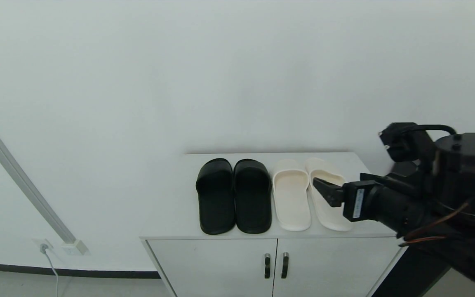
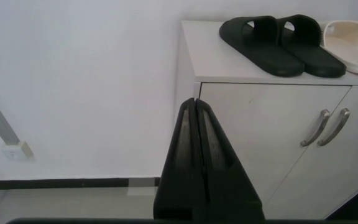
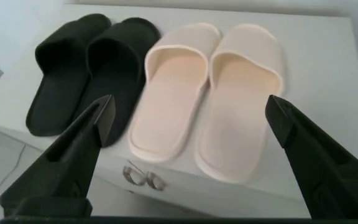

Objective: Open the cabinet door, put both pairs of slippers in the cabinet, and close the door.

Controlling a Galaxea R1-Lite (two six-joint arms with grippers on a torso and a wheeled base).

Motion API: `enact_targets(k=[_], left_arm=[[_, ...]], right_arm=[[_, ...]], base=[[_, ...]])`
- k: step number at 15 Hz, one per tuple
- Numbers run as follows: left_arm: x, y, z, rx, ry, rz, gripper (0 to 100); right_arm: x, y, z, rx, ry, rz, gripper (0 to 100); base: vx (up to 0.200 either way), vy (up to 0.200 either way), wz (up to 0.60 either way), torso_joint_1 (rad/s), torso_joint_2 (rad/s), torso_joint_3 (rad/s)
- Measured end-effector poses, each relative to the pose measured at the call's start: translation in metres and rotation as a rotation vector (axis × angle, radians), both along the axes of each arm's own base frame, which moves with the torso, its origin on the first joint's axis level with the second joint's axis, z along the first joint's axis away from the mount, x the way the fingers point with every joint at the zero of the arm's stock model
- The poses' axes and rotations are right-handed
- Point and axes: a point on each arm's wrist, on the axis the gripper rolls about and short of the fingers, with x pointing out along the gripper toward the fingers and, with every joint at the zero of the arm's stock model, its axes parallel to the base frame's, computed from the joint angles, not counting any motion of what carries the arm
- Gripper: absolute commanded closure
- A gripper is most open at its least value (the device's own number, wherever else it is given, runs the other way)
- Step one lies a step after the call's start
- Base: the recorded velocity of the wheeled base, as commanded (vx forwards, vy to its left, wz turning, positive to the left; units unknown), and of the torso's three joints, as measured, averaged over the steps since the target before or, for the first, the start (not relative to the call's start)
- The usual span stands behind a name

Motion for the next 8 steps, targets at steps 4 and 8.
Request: enact_targets(k=[4,8], left_arm=[[0.0,0.0,0.0,-0.001,0.0,0.001,100],[0.0,0.0,0.0,-0.001,0.0,0.001,100]], right_arm=[[0.03,0.028,-0.033,-0.048,0.023,-0.075,0],[0.061,0.046,-0.053,-0.069,0.029,-0.148,0]], base=[[0.0,0.0,0.0,0.0,0.0,0.0],[0.0,0.0,0.0,0.0,0.0,0.0]])
